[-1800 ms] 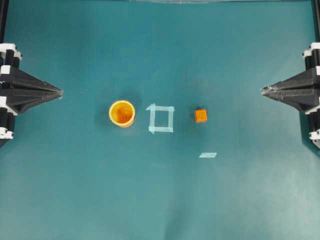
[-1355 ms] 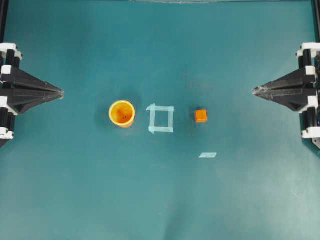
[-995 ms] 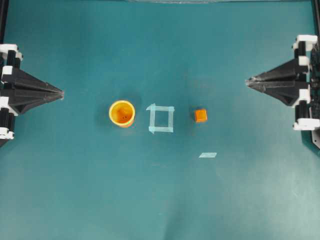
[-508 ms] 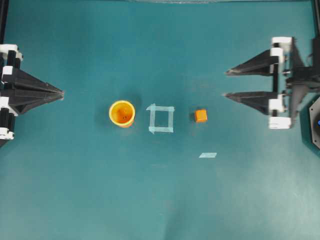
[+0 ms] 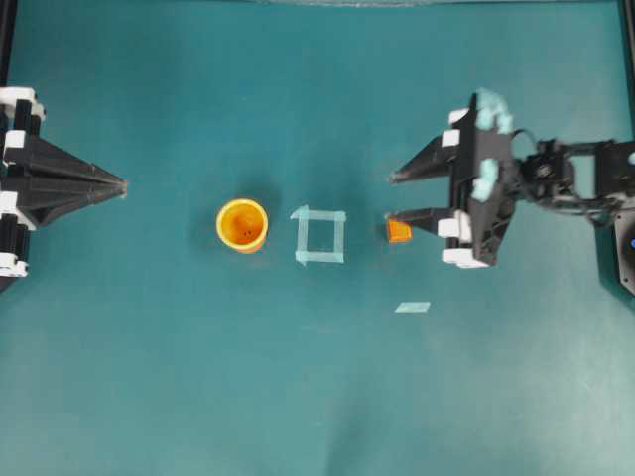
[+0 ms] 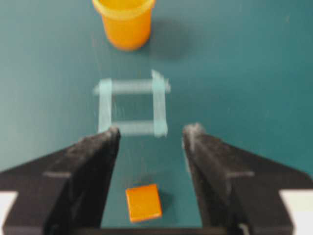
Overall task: Move the block to the left with right arm.
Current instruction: 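Lower the open right gripper around the orange cube, then close the right gripper on the orange cube and lift it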
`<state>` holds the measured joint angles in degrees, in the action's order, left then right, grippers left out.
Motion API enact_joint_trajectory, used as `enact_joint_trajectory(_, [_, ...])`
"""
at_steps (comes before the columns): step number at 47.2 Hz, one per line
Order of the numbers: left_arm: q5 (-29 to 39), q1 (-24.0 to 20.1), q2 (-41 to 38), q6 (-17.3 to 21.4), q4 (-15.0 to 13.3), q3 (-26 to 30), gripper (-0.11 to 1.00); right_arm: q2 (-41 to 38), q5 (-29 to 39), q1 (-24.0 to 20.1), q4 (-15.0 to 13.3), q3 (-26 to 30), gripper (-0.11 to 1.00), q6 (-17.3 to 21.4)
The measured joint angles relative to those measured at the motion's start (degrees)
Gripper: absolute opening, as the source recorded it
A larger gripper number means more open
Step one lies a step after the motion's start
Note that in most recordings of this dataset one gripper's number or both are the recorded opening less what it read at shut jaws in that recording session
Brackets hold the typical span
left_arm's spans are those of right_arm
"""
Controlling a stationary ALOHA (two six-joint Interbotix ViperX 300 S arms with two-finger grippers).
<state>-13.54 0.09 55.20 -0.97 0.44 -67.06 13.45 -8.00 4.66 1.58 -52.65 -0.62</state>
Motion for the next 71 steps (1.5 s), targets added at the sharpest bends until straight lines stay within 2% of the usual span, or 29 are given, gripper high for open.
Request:
enact_joint_trajectory(10, [0.0, 0.0, 0.0, 0.0, 0.0, 0.1, 0.0, -6.4, 0.2, -1.8, -0.3, 0.0, 0.61, -0.2])
enact_joint_trajectory(17, [0.0, 0.0, 0.0, 0.0, 0.0, 0.1, 0.0, -8.3, 0.8, -1.8, -1.5, 0.0, 0.61, -0.4])
enact_joint_trajectory(31, [0.0, 0.0, 0.0, 0.0, 0.0, 0.0, 0.0, -10.6, 3.1, -1.6, -3.3, 0.0, 0.61, -0.6])
enact_joint_trajectory(48, [0.0, 0.0, 0.0, 0.0, 0.0, 0.0, 0.0, -12.7, 3.0, 1.0, -3.3, 0.0, 0.61, -0.6])
enact_joint_trajectory(71, [0.0, 0.0, 0.0, 0.0, 0.0, 0.1, 0.0, -13.9, 3.2, 1.0, -3.3, 0.6, 0.58, -0.8])
